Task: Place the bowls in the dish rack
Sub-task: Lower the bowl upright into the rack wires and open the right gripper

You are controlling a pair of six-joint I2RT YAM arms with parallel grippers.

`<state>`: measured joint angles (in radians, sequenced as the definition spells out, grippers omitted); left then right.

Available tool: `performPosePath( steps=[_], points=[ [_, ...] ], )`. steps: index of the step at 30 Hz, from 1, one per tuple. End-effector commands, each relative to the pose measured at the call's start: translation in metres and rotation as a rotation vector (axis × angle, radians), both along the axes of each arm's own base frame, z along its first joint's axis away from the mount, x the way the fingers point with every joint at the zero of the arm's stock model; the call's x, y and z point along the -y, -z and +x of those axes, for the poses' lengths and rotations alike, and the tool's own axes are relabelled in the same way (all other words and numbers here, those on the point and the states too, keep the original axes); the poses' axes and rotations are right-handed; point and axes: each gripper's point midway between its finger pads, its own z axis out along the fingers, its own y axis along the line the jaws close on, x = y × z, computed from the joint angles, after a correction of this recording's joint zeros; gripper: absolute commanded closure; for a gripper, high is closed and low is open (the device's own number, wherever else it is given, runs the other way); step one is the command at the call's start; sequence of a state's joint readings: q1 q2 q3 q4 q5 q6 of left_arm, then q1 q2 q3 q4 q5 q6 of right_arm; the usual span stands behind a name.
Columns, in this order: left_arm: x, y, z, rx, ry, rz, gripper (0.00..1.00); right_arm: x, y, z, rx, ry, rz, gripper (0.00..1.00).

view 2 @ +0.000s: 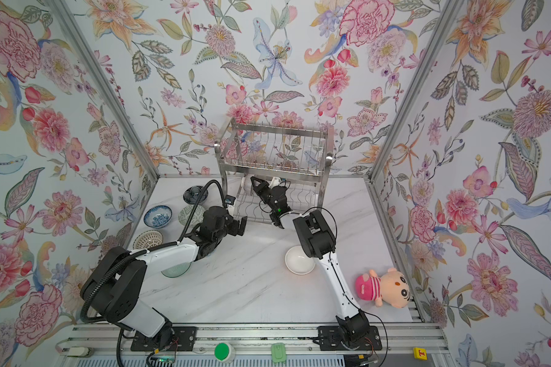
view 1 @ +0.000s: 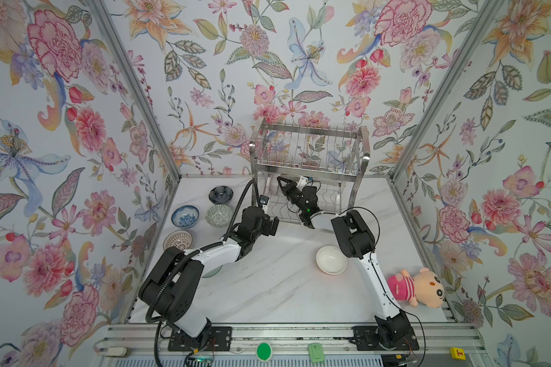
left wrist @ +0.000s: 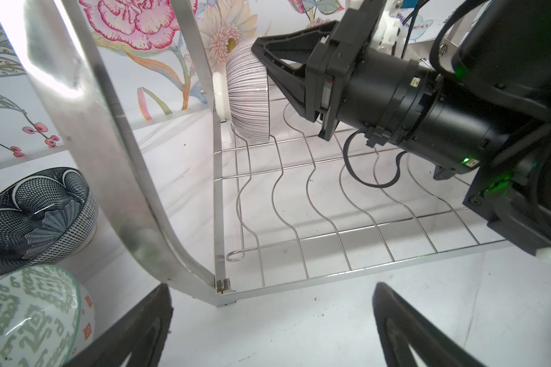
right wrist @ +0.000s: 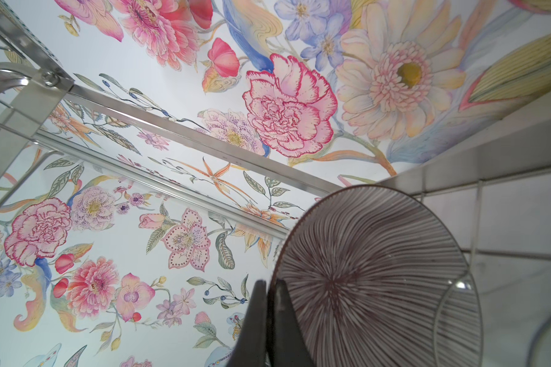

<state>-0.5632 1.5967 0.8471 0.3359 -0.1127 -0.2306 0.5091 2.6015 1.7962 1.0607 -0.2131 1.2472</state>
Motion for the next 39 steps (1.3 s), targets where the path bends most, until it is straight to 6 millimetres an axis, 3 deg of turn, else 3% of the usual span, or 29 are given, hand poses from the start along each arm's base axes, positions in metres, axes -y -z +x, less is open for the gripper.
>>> performPosePath(
  steps=[1,15,32,33,39],
  points=[
    [0.002,-0.012,0.003,0.027,-0.002,0.005,0.01,-0.002,-0.010,0.002,0.032,-0.001,0.032,1.00],
    [0.001,-0.009,-0.002,0.013,-0.003,-0.018,0.01,-0.006,-0.008,-0.001,0.010,0.013,0.067,0.89],
    [-0.001,-0.006,-0.004,0.001,-0.006,-0.009,0.01,-0.006,-0.002,0.000,-0.018,0.034,0.069,0.87],
    [-0.001,-0.019,-0.006,0.025,-0.004,-0.025,0.01,-0.007,-0.003,0.000,-0.017,0.034,0.069,0.87],
    [-0.003,-0.023,-0.007,0.030,-0.009,-0.032,0.01,-0.006,-0.008,-0.005,-0.015,0.035,0.065,0.87]
  ],
)
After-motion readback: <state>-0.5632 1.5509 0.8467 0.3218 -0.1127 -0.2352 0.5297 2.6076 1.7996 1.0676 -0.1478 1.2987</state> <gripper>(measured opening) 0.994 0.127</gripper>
